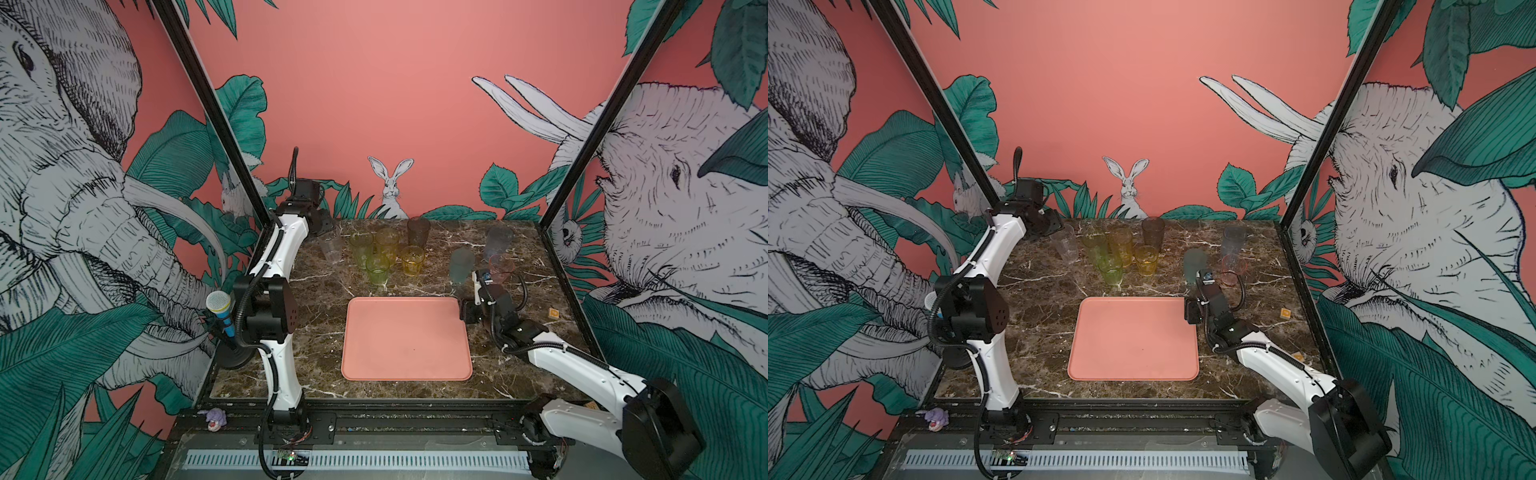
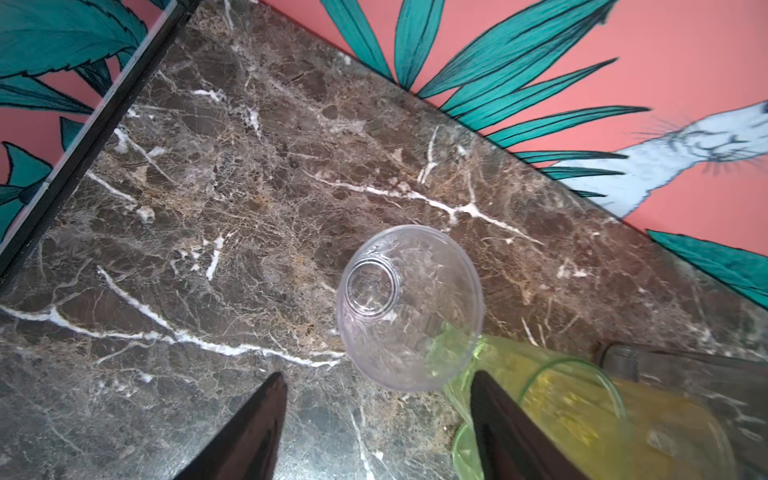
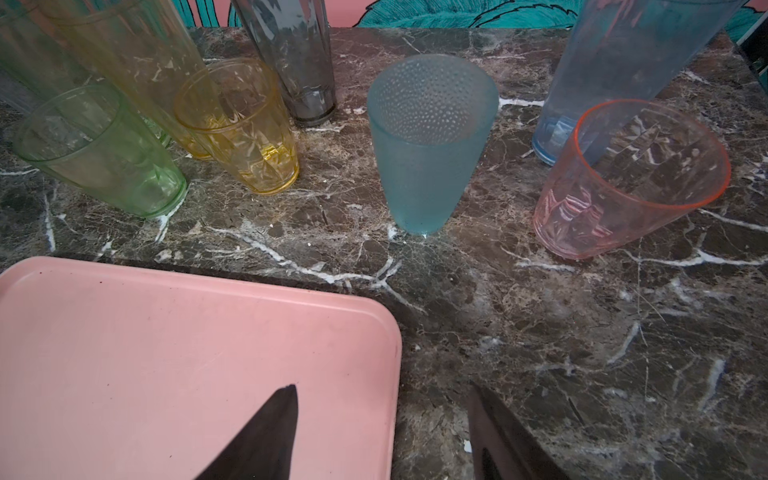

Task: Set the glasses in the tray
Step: 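Reach the left gripper to the clear cup and grasp it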

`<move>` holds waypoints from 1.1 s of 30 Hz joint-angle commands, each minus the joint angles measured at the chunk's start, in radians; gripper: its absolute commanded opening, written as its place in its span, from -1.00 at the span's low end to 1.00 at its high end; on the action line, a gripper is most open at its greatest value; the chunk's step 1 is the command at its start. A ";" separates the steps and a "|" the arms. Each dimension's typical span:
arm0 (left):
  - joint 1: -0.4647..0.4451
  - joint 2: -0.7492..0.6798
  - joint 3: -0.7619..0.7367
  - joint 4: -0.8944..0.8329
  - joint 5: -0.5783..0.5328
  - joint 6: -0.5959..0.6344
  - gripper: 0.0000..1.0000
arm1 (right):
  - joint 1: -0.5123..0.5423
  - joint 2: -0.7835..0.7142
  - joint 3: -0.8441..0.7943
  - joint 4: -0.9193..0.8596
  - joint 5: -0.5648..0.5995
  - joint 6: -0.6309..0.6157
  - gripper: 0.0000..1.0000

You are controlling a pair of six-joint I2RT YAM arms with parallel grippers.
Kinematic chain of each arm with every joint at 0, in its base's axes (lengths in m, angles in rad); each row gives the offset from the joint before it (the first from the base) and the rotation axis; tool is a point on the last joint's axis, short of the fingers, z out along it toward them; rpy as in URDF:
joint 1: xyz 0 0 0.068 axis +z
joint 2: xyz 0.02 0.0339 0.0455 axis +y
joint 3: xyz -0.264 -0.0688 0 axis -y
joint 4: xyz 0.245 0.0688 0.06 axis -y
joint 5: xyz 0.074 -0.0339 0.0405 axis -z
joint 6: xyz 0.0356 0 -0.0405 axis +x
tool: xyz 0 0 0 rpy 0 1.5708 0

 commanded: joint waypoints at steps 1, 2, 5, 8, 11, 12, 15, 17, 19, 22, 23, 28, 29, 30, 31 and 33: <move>0.003 0.029 0.056 -0.060 -0.039 -0.002 0.41 | -0.003 0.011 0.016 0.030 0.010 0.005 0.35; 0.004 0.042 0.066 -0.062 -0.039 0.000 0.41 | -0.003 0.017 0.017 0.030 0.011 0.007 0.36; 0.004 0.074 0.086 -0.063 -0.027 0.007 0.38 | -0.003 0.041 0.030 0.017 0.025 0.016 0.37; 0.010 0.103 0.100 -0.071 -0.019 0.009 0.30 | -0.003 0.063 0.048 0.000 0.030 0.014 0.38; 0.013 0.120 0.102 -0.065 -0.006 0.007 0.20 | -0.003 0.070 0.054 -0.005 0.038 0.014 0.38; 0.015 0.124 0.102 -0.064 -0.009 0.007 0.17 | -0.003 0.068 0.053 -0.004 0.038 0.014 0.38; 0.019 0.134 0.103 -0.062 0.000 0.012 0.02 | -0.003 0.066 0.048 0.001 0.034 0.016 0.38; 0.023 0.137 0.101 -0.064 0.003 0.016 -0.07 | -0.003 0.067 0.050 0.003 0.028 0.017 0.39; 0.027 0.141 0.103 -0.064 0.005 0.020 -0.12 | -0.003 0.072 0.052 0.003 0.025 0.019 0.39; 0.029 0.141 0.101 -0.065 0.009 0.026 -0.22 | -0.003 0.077 0.056 0.001 0.021 0.022 0.39; 0.030 0.141 0.101 -0.063 0.012 0.028 -0.25 | -0.003 0.079 0.057 0.001 0.019 0.022 0.39; 0.035 0.143 0.099 -0.062 0.022 0.031 -0.37 | -0.003 0.088 0.062 -0.001 0.016 0.024 0.39; 0.036 0.144 0.098 -0.059 0.022 0.031 -0.40 | -0.003 0.091 0.063 -0.002 0.016 0.027 0.39; 0.036 0.145 0.098 -0.058 0.025 0.030 -0.43 | -0.003 0.095 0.063 -0.002 0.017 0.027 0.39; 0.038 0.147 0.098 -0.055 0.029 0.032 -0.44 | -0.003 0.098 0.066 -0.004 0.017 0.027 0.39; 0.040 0.152 0.102 -0.053 0.038 0.030 -0.53 | -0.003 0.105 0.072 -0.009 0.017 0.028 0.39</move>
